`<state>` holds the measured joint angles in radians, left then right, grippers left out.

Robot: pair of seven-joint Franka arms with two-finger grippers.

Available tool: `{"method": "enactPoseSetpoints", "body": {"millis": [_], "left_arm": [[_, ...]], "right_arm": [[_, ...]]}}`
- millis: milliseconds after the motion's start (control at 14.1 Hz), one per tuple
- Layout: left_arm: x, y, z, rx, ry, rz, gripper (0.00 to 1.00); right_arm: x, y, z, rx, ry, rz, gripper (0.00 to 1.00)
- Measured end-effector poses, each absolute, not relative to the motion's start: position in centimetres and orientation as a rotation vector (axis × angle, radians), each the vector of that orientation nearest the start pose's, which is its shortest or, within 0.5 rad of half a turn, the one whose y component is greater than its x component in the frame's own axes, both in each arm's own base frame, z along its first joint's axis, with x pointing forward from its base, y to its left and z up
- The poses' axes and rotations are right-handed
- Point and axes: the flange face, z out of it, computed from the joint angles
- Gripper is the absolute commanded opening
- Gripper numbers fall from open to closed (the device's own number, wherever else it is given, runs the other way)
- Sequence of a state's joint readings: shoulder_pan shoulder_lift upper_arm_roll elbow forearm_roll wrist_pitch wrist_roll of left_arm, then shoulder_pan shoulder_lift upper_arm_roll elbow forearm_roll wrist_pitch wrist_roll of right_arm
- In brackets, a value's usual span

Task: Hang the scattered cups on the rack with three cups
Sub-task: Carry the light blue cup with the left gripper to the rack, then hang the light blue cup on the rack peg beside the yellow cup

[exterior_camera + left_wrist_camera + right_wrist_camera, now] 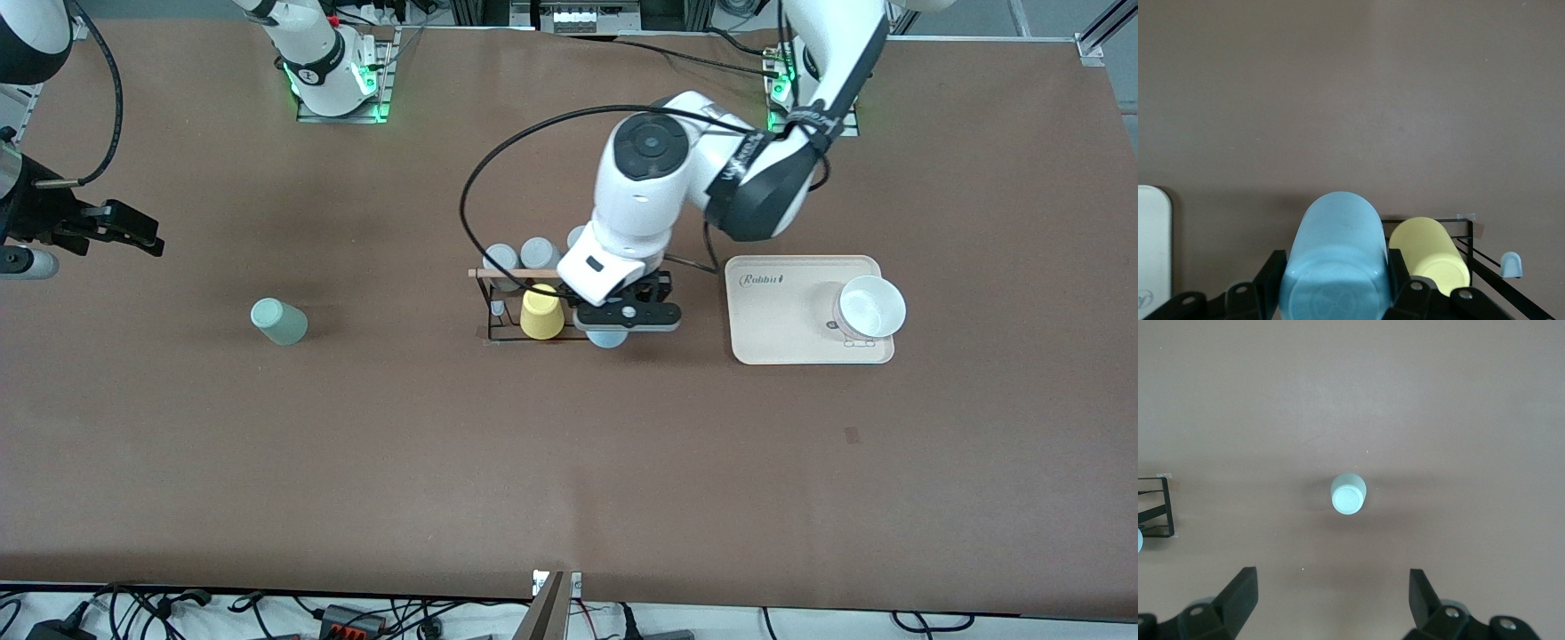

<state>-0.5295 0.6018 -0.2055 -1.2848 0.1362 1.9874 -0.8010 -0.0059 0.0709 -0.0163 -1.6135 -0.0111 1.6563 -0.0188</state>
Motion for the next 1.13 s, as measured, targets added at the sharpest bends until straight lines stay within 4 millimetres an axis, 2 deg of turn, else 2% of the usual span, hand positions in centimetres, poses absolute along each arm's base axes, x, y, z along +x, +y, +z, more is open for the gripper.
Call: {"method": "enactPoseSetpoints", "body": {"millis": [212, 495, 778, 1132], "left_arm": [[56.5, -47.4, 40.9, -3.203, -0.132, -0.131, 0.19], [56.2, -47.8, 40.7, -3.199, -0.140, -0.123, 0.19], [55.8, -48.3, 38.9, -3.184, -0.124, -0.086, 0.19], [55.4, -48.7, 37.7, -3.170, -0.111, -0.058, 0.19]], "right_arm": [[58.1, -1.4, 57.1, -3.153, 0.003, 0.046, 1.00], [58.1, -1.4, 57.0, -3.153, 0.003, 0.049, 1.00], [58.2, -1.5, 57.0, -3.153, 0.007, 0.042, 1.00], [58.2, -1.5, 57.1, -3.153, 0.006, 0.028, 1.00]]}}
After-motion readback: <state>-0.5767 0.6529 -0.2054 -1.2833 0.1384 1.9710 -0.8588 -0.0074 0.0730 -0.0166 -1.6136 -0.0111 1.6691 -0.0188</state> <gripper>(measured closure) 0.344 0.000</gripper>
